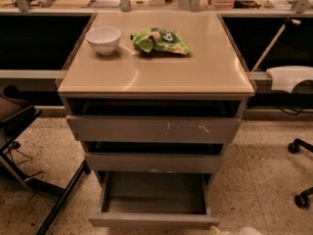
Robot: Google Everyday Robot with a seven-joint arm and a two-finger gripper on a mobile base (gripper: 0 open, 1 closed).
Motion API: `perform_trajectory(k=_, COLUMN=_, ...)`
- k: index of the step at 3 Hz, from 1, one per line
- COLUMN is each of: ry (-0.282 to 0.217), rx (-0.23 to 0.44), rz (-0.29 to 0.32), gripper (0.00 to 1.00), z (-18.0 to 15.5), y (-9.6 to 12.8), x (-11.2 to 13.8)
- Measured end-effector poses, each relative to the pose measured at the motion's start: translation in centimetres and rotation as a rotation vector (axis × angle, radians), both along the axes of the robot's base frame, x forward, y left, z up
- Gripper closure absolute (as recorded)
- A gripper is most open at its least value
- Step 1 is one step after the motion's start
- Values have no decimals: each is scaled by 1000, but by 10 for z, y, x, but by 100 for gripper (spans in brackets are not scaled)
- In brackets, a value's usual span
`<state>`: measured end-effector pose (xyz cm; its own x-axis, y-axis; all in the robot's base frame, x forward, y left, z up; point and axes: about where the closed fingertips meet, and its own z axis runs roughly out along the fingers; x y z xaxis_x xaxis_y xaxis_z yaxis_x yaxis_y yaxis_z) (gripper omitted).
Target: Close bottom drawer
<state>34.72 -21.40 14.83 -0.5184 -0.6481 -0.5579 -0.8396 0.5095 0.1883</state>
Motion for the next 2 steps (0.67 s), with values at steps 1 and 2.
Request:
perform_trajectory(k=1, ry=23, rx=12, rz=29, gripper=0, z=-6, y=14, x=28)
perform_trajectory(k=2, ry=92, rx=51, rz=126, gripper=0, z=-30, y=51, x=54)
